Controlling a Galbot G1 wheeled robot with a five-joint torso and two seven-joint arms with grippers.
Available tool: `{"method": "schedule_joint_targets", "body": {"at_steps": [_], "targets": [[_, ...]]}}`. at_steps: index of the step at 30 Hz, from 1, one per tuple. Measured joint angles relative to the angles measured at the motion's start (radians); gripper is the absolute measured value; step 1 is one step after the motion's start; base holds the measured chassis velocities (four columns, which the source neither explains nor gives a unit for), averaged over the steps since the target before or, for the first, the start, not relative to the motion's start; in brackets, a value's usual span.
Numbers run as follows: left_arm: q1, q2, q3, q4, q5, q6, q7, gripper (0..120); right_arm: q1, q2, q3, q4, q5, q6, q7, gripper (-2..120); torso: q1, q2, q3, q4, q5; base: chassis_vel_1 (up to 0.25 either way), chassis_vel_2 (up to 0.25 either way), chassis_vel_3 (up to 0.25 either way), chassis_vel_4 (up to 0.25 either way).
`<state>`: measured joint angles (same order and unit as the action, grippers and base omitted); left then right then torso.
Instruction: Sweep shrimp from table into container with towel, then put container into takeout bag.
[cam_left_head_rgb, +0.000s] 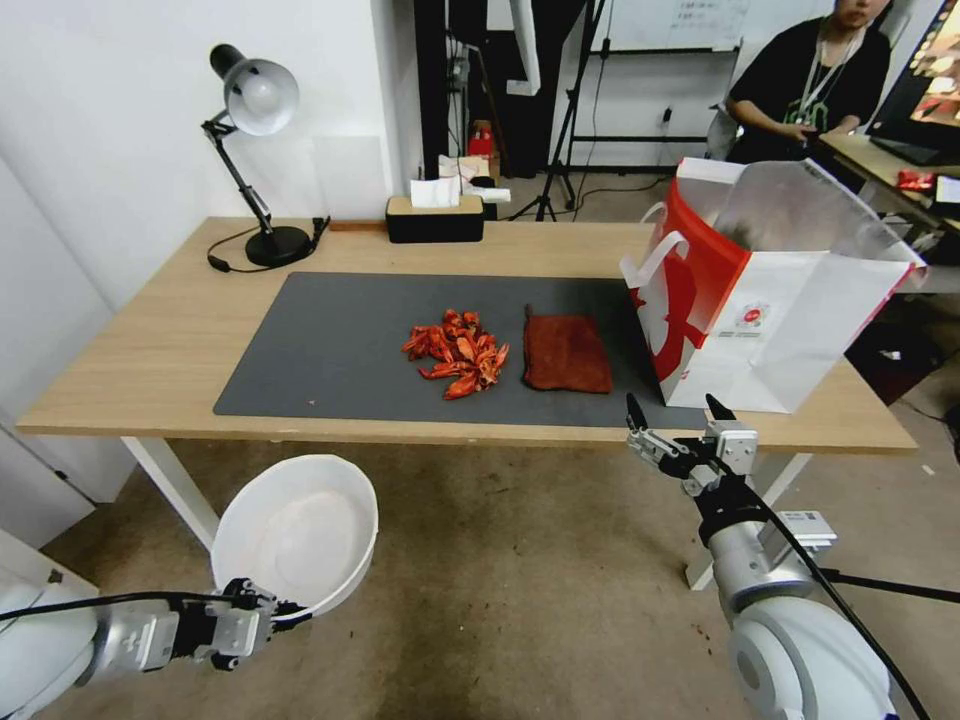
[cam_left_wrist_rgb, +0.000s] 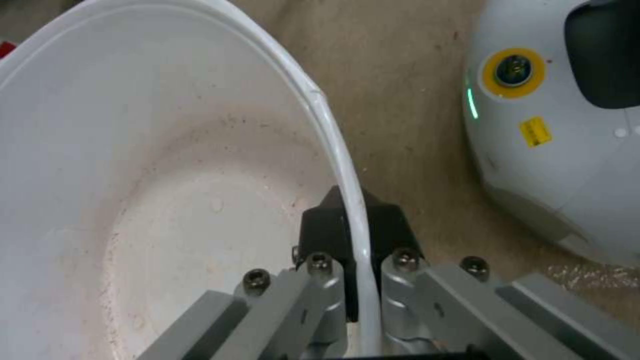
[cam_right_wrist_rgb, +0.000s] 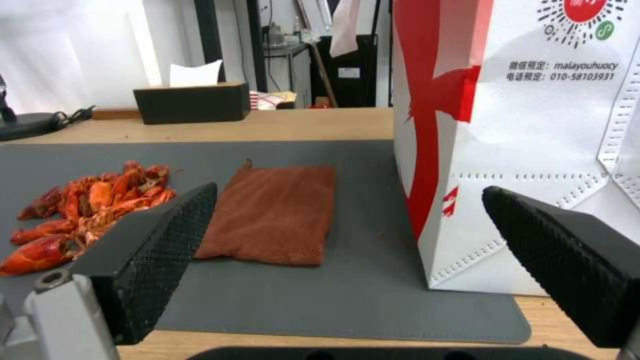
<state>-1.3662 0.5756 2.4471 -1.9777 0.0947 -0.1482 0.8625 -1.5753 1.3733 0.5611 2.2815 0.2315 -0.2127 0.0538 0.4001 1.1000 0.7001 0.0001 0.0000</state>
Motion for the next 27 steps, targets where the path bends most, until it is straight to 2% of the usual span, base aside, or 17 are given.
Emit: {"method": "schedule_joint_targets", "body": {"at_steps": [1, 3, 4, 7, 8, 11, 12, 14, 16, 18, 23, 27], "targets": [[-0.024, -0.006, 0.029, 0.007, 0.0, 0.002, -0.001, 0, 0.002, -0.003, 0.0, -0.002, 0.001, 0.0, 0.0, 100, 0.0, 0.0, 0.0, 0.0, -0.0001, 0.0, 0.0, 0.0, 0.0], [-0.101, -0.02, 0.115, 0.028, -0.001, 0.008, -0.001, 0, 0.013, -0.021, -0.004, -0.011, 0.017, 0.0, 0.002, 100, 0.0, 0.0, 0.0, -0.0001, -0.0002, 0.0, 0.0, 0.0, 0.0], [-0.101, -0.02, 0.115, 0.028, -0.001, 0.008, -0.001, 0, 0.013, -0.021, -0.004, -0.011, 0.017, 0.0, 0.002, 100, 0.0, 0.0, 0.0, -0.0001, -0.0002, 0.0, 0.0, 0.0, 0.0], [-0.197, -0.035, 0.199, 0.046, -0.003, 0.012, -0.001, 0, 0.035, -0.055, -0.014, -0.021, 0.067, -0.015, 0.016, 100, 0.0, 0.0, 0.0, -0.0002, 0.0, 0.0, 0.0, 0.0, 0.0], [-0.197, -0.035, 0.199, 0.046, -0.003, 0.012, -0.001, 0, 0.035, -0.055, -0.014, -0.021, 0.067, -0.015, 0.016, 100, 0.0, 0.0, 0.0, -0.0002, 0.0, 0.0, 0.0, 0.0, 0.0], [-0.278, -0.045, 0.266, 0.059, -0.004, 0.014, -0.003, 0, 0.06, -0.094, -0.021, -0.037, 0.107, -0.029, 0.025, 100, 0.0, 0.0, 0.0, -0.0001, 0.0001, 0.0, 0.0, 0.0, 0.0], [-0.278, -0.045, 0.266, 0.059, -0.004, 0.014, -0.003, 0, 0.06, -0.094, -0.021, -0.037, 0.107, -0.029, 0.025, 100, 0.0, 0.0, 0.0, -0.0001, 0.0001, 0.0, 0.0, 0.0, 0.0], [-0.34, -0.052, 0.326, 0.067, -0.003, 0.016, -0.003, 0, 0.086, -0.129, -0.024, -0.057, 0.132, -0.033, 0.03, 100, 0.0, 0.0, 0.0, -0.0001, 0.0001, 0.0, 0.0, 0.0, 0.0], [-0.355, -0.053, 0.342, 0.068, -0.001, 0.017, -0.003, 0, 0.095, -0.14, -0.025, -0.062, 0.142, -0.035, 0.031, 100, 0.0, 0.0, 0.0, -0.0002, 0.0002, 0.0, 0.0, 0.0, 0.0], [-0.407, -0.055, 0.398, 0.072, 0.009, 0.018, -0.001, 0, 0.119, -0.171, -0.029, -0.08, 0.183, -0.041, 0.038, 100, 0.0, 0.0, 0.0, -0.0001, 0.0, 0.0, 0.0, 0.0, 0.0], [-0.434, -0.052, 0.421, 0.073, 0.031, 0.018, 0.002, 0, 0.167, -0.221, -0.051, -0.113, 0.245, -0.053, 0.053, 100, 0.0, 0.0, 0.0, -0.0003, 0.0001, 0.0, 0.0, 0.0, 0.0], [-0.429, -0.051, 0.421, 0.071, 0.048, 0.016, 0.008, 0, 0.284, -0.309, -0.137, -0.182, 0.343, -0.065, 0.087, 100, 0.0, 0.0, 0.0, -0.0002, 0.0002, 0.0, 0.0, 0.0, 0.0]]}}
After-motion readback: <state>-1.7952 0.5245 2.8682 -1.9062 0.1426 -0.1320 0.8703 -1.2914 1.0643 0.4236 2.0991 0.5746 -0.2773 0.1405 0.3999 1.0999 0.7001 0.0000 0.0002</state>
